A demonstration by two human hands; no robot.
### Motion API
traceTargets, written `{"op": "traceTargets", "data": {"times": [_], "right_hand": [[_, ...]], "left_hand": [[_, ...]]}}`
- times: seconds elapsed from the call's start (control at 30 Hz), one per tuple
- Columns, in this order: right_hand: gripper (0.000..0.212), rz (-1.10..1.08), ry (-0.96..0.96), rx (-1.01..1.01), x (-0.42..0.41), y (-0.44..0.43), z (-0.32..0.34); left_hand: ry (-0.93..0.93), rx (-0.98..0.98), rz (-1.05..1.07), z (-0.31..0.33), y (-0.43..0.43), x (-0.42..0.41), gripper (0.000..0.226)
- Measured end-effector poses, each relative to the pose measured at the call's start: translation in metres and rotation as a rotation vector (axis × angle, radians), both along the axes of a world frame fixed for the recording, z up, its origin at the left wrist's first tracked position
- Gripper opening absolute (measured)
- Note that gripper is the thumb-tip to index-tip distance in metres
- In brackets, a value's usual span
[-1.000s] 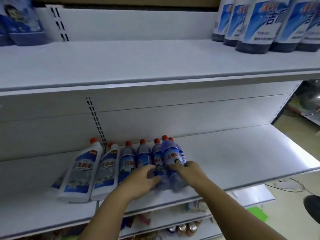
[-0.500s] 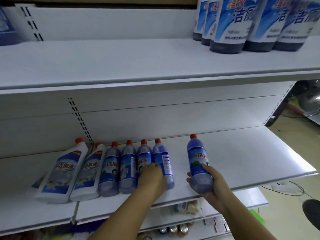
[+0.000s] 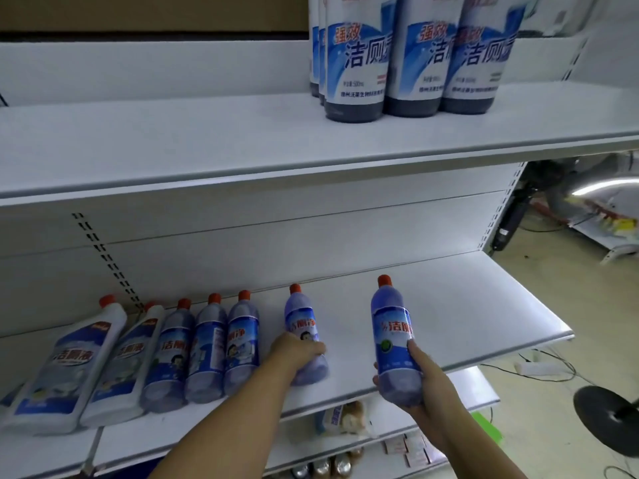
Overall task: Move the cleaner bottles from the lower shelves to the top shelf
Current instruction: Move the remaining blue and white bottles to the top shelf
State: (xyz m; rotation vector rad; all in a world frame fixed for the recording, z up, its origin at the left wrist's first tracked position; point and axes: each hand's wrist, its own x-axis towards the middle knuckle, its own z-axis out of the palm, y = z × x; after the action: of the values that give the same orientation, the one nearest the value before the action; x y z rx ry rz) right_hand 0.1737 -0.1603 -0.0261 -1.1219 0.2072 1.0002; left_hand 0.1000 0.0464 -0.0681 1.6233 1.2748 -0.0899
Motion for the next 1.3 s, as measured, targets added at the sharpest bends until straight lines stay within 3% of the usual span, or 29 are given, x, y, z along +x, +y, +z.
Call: {"op": "traceTargets", "data": {"times": [0.1,0.37,0.47,0.57,0.63,0.77,0.97,1.07,1.23,1.3], "right_hand": [[0.055,0.069,-0.170,-0.060,0.005,-0.014,0.002],[0.058,0.327,-0.352,0.026,-0.004,-0.029,0.013],[0.053,0.434,-0.401,0.091,-0.020,-0.017,0.019],[0.047,0.519,-0.426,0.147,-0.044,-0.002,0.024],[0.056,0.562,-0.436,0.180,-0.062,0.008,0.025],[0.099,0.652,-0.459,0.246,-0.102,0.024,0.025],[0.094,0.717,-0.505,0.359,-0.163,0.040,0.046],[0.096,0.729,-0.541,0.362,-0.203,0.052,0.057],[0.100,0.757,-0.572,0.366,-0.280,0.070,0.075],[0.102,0.757,-0.580,0.371,-0.306,0.076,0.085]], "left_hand": [[-0.113,-0.101,0.078,-0.003,0.000,0.001,0.050],[-0.493,-0.302,0.212,0.023,-0.036,-0.049,0.063],[-0.620,-0.244,0.246,0.044,-0.054,-0.086,0.080],[-0.683,-0.195,0.278,0.058,-0.069,-0.132,0.079],[-0.715,-0.152,0.310,0.065,-0.078,-0.165,0.082],[-0.768,-0.051,0.366,0.079,-0.088,-0.225,0.087],[-0.848,0.062,0.390,0.105,-0.085,-0.296,0.087],[-0.861,0.126,0.384,0.112,-0.077,-0.334,0.097],[-0.895,0.133,0.363,0.125,-0.060,-0.407,0.056],[-0.913,0.143,0.369,0.135,-0.051,-0.433,0.059]]}}
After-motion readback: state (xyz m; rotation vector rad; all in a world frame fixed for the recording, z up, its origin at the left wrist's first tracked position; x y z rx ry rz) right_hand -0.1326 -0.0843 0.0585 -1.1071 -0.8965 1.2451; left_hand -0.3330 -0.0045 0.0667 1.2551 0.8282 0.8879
